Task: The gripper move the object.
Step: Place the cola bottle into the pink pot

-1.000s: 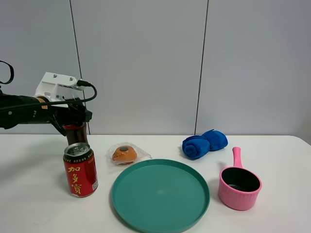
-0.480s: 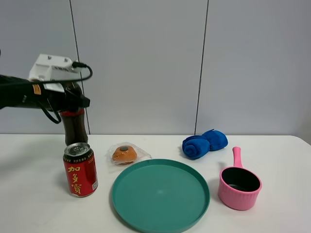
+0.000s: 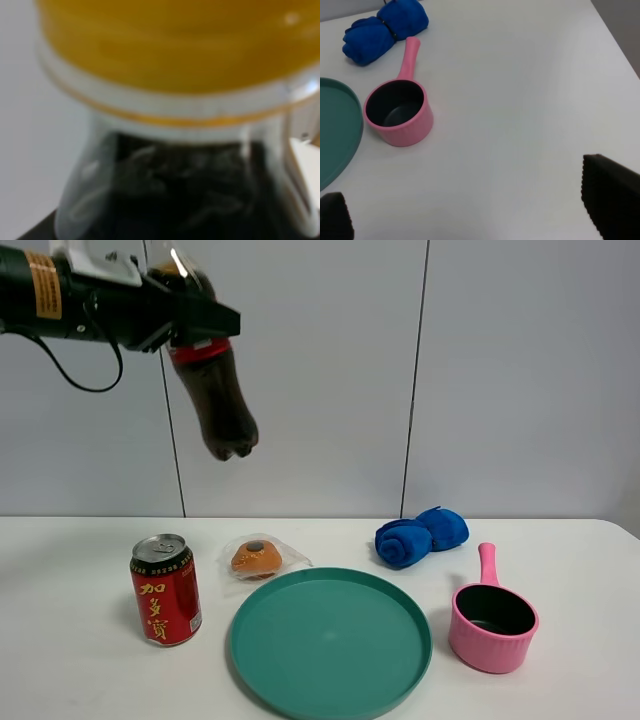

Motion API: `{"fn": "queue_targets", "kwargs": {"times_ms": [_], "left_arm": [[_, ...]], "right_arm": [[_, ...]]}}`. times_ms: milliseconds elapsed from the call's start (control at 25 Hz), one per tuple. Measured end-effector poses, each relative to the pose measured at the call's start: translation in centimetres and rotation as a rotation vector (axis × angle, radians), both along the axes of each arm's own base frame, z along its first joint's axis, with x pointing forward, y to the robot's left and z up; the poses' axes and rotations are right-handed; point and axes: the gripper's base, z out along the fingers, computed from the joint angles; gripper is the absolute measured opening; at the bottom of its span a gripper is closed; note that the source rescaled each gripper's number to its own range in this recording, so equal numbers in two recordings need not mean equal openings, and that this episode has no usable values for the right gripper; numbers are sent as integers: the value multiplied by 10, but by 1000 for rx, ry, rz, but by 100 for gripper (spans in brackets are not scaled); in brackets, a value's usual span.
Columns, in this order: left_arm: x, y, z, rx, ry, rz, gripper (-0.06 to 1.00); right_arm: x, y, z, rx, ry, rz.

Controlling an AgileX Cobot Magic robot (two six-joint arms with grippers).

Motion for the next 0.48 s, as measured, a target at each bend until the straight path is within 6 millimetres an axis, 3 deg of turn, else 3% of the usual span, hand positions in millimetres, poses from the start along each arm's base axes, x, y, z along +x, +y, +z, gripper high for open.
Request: {"fn": "queue_targets", "kwargs": {"times_ms": [320, 480], "left_arm": [[-13, -58, 58, 9, -139, -136, 1], [-12, -87, 67, -26, -140, -196, 1]], "right_arm": [[0, 0, 0, 0, 0, 0], [0, 0, 0, 0, 0, 0]]}}
